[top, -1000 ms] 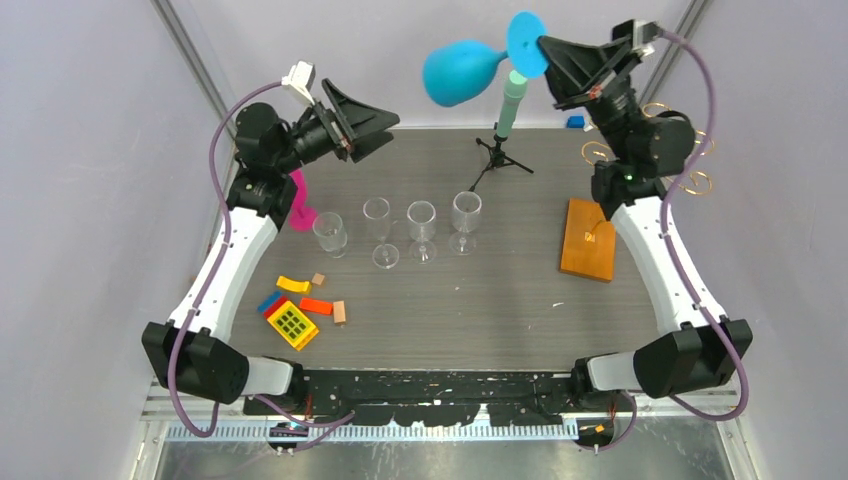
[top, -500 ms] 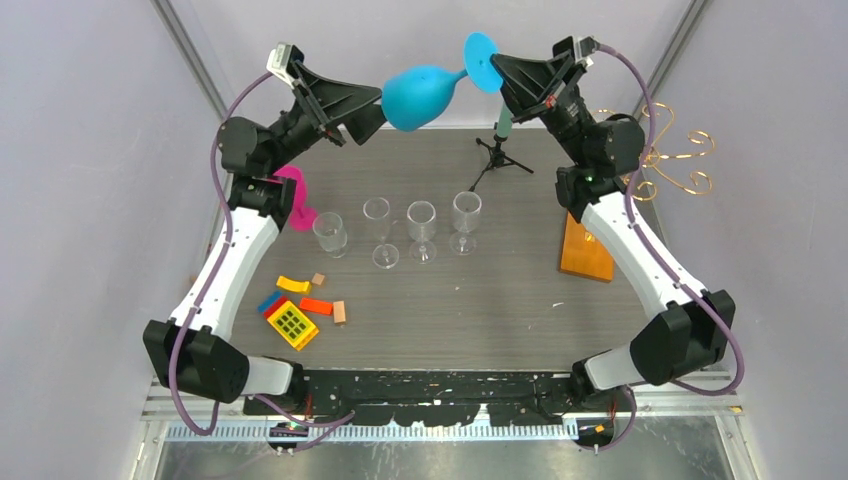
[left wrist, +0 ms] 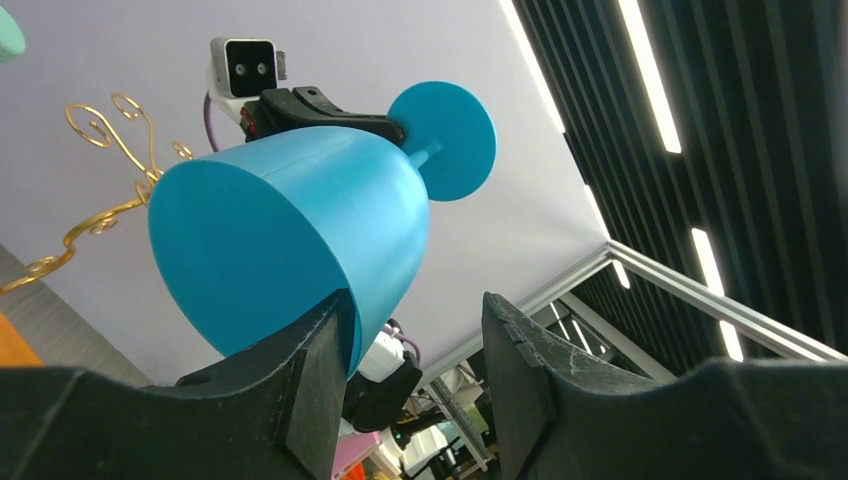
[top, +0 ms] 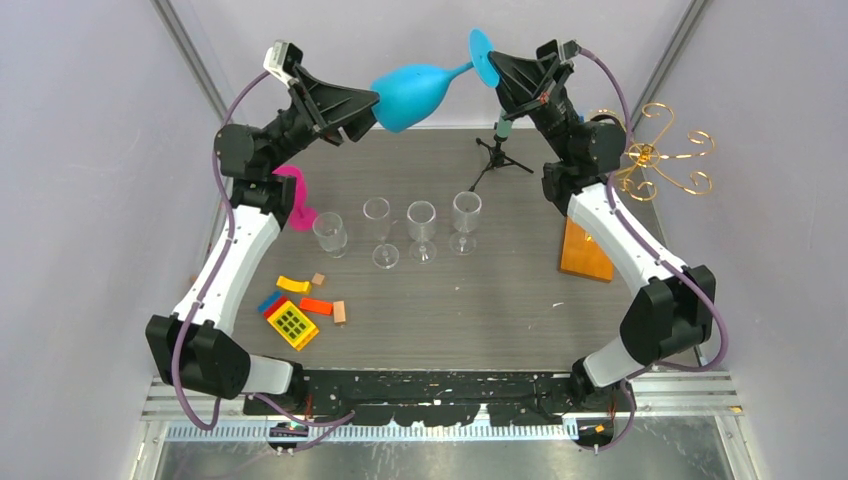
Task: Take the wine glass off the wine glass rack
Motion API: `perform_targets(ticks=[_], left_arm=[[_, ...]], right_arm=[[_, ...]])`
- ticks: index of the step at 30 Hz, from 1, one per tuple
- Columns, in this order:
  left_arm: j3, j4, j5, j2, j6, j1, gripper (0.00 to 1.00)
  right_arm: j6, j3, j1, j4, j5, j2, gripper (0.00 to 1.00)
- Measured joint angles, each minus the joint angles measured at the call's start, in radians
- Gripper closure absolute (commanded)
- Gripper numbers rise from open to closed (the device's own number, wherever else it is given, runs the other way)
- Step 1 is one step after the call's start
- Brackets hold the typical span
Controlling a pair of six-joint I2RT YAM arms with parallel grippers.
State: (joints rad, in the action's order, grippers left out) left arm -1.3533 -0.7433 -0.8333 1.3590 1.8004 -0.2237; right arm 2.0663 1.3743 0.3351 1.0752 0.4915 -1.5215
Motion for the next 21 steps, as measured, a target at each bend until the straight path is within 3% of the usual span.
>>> perform_targets(ticks=[4, 7, 12, 13, 15, 18, 20, 21], left_arm=[[0.000, -0.018, -0.010, 0.004, 0.000, 0.003, 0.52], [0.000, -0.024, -0.019, 0.010, 0.000, 0.003, 0.60], [0.000, -0.026, -0.032, 0.015, -0.003, 0.003, 0.98], [0.000, -0.030, -0.031, 0.015, -0.003, 0.003, 1.00], [-0.005, -0.064, -0.024, 0.013, -0.004, 0.002, 1.00], [-0.013, -0.050, -0.015, -0.007, -0.054, 0.004, 1.00], [-0.018, -0.002, -0.018, -0.024, -0.114, 0.005, 1.00], [-0.022, 0.028, -0.024, -0.032, -0.145, 0.004, 1.00]], right_arm=[[0.000, 0.002, 0.008, 0.032, 0.000, -0.028, 1.00], [0.000, 0.005, 0.018, 0.041, 0.005, -0.050, 1.00], [0.000, 0.014, 0.025, 0.047, 0.020, -0.071, 0.98], [0.000, 0.019, 0.025, 0.046, 0.022, -0.074, 0.97], [0.000, 0.029, 0.022, 0.037, 0.035, -0.085, 0.88], [0.000, 0.043, 0.023, 0.020, 0.054, -0.108, 0.60], [-0.002, 0.044, 0.022, -0.010, 0.075, -0.108, 0.47], [-0.005, 0.044, 0.021, -0.021, 0.082, -0.108, 0.45]])
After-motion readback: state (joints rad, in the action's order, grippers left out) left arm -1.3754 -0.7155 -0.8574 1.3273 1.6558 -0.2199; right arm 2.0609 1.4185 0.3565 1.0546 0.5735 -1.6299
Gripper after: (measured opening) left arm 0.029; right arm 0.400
